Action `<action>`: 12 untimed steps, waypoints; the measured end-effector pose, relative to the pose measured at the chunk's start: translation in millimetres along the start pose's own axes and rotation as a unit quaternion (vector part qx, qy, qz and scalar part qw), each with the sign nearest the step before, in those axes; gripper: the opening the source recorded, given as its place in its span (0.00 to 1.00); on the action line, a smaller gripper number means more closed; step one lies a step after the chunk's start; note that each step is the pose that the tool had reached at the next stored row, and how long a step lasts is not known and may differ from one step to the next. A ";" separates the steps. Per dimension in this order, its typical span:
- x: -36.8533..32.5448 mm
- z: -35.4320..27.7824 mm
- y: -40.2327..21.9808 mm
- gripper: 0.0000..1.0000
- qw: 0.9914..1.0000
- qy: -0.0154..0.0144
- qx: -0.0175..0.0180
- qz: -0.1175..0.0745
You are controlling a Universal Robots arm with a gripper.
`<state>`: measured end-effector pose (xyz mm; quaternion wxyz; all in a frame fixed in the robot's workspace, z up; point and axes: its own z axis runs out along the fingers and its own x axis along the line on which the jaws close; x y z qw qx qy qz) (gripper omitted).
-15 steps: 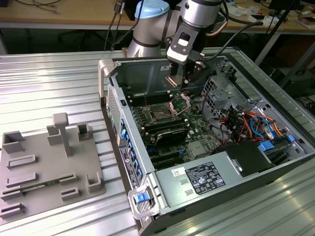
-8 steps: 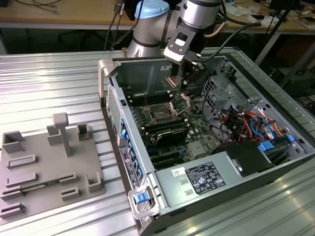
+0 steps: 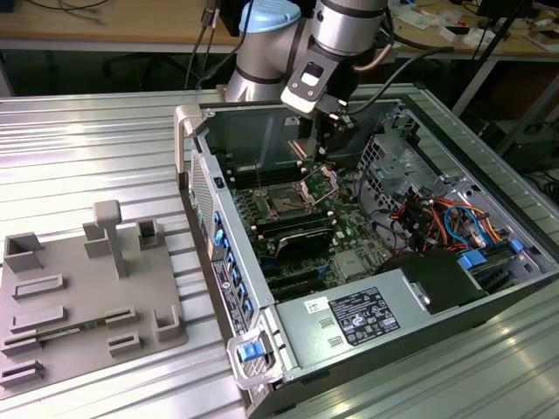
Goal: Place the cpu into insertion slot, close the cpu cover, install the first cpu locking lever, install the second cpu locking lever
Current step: 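Place the cpu into insertion slot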
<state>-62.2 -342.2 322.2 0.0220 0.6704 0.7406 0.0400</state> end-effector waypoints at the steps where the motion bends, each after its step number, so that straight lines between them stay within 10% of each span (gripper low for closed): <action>1: 0.2 1.0 -1.7 0.55 1.000 0.000 0.000 0.003; 12: 3.0 20.7 -8.3 0.55 0.999 -0.005 0.000 0.047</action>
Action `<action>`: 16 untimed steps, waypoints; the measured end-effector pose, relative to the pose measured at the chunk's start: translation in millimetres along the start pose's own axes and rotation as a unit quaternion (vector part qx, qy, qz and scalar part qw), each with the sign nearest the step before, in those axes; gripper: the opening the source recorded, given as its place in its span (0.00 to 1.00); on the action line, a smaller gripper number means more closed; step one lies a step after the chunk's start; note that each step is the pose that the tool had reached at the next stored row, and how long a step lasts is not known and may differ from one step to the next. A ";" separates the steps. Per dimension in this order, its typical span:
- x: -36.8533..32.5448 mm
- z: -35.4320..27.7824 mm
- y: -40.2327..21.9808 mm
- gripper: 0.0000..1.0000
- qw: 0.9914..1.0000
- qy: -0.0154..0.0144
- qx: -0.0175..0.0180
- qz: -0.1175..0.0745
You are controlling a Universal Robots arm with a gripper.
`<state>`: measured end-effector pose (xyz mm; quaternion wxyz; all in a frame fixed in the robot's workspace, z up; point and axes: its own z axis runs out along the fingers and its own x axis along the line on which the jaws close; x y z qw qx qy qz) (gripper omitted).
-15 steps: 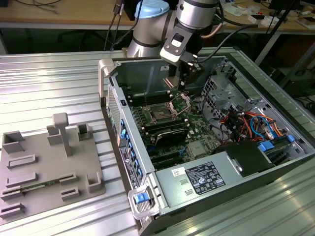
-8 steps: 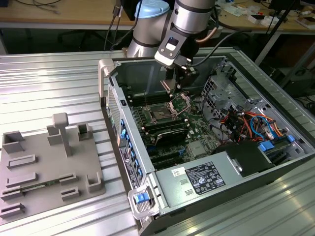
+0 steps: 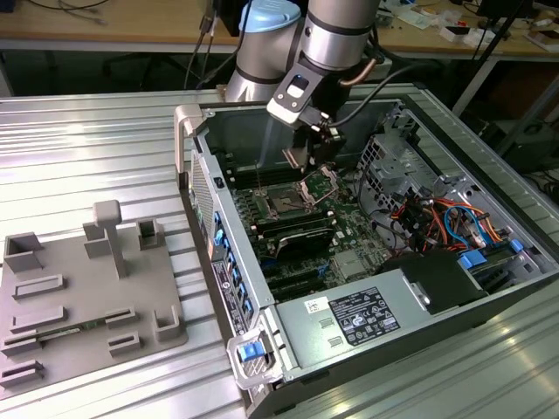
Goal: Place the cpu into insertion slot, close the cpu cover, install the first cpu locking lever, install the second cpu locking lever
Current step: 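Place the cpu into insertion slot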
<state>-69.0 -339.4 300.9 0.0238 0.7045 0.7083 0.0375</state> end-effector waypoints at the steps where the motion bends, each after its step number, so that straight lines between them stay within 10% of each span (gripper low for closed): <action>1: 2.8 2.7 -0.1 0.55 1.000 0.000 0.000 0.001; 16: 12.4 35.6 -3.0 0.55 1.000 0.002 0.002 -0.025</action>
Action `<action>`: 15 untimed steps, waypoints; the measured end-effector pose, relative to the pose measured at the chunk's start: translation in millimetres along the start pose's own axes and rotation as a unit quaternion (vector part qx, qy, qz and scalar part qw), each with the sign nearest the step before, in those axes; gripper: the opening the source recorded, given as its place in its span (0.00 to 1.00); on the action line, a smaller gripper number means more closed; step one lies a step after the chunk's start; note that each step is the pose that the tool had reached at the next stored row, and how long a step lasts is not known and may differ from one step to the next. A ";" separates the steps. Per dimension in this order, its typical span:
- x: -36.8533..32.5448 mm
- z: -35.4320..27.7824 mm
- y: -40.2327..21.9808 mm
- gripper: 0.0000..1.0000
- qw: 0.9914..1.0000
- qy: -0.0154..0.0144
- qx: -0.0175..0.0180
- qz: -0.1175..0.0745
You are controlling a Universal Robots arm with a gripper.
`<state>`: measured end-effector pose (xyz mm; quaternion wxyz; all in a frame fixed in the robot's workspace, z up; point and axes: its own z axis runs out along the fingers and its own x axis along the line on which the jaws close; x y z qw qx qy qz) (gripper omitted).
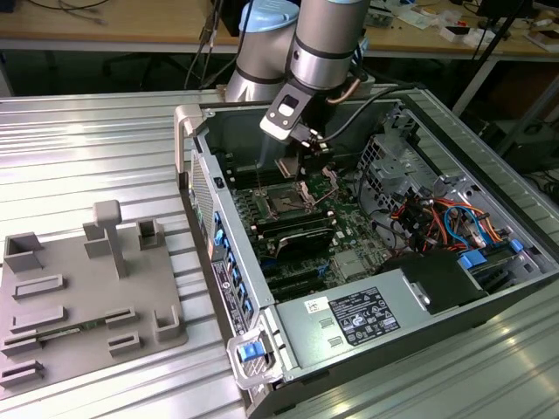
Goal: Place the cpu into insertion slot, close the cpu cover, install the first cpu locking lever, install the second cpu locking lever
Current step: 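Place the cpu into insertion slot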
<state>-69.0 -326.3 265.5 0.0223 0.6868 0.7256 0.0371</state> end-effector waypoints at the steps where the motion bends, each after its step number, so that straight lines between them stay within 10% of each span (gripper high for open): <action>1: 0.2 1.7 -0.1 0.55 1.000 0.000 0.000 -0.001; 15: 0.6 27.8 -2.3 0.55 1.000 0.000 0.000 0.001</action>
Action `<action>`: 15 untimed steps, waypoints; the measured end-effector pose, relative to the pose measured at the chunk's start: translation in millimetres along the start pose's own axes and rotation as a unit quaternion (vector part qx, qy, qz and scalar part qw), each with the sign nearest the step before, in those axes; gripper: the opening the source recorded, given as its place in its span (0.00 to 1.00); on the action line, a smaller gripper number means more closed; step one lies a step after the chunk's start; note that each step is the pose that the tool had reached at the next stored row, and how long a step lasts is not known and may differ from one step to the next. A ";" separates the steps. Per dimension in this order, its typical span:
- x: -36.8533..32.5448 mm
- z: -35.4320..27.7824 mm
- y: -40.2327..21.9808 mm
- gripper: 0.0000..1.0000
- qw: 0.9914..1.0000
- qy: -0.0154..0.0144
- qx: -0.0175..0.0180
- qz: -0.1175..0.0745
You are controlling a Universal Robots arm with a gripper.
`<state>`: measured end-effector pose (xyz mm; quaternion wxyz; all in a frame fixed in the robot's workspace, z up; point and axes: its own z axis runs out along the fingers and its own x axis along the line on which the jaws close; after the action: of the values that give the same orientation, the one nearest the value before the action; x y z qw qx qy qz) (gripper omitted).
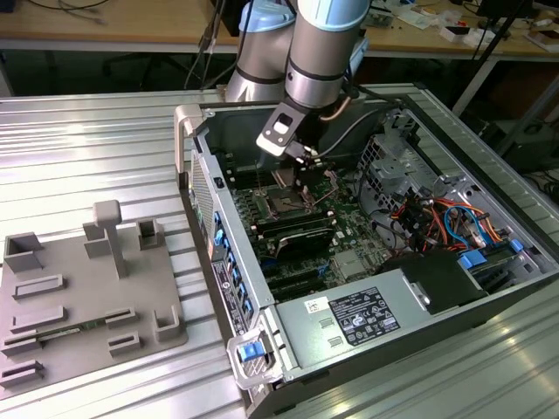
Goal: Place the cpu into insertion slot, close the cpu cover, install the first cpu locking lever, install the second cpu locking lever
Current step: 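Place the cpu into insertion slot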
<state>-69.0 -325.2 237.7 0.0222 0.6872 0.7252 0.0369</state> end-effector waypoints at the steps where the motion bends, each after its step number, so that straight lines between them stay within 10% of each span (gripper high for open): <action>1: 0.0 1.7 -0.1 0.55 1.000 0.000 0.000 0.000; 15: -3.6 29.2 -3.0 0.55 1.000 -0.002 0.001 0.011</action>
<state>-69.3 -328.3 208.2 0.0227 0.6955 0.7173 0.0355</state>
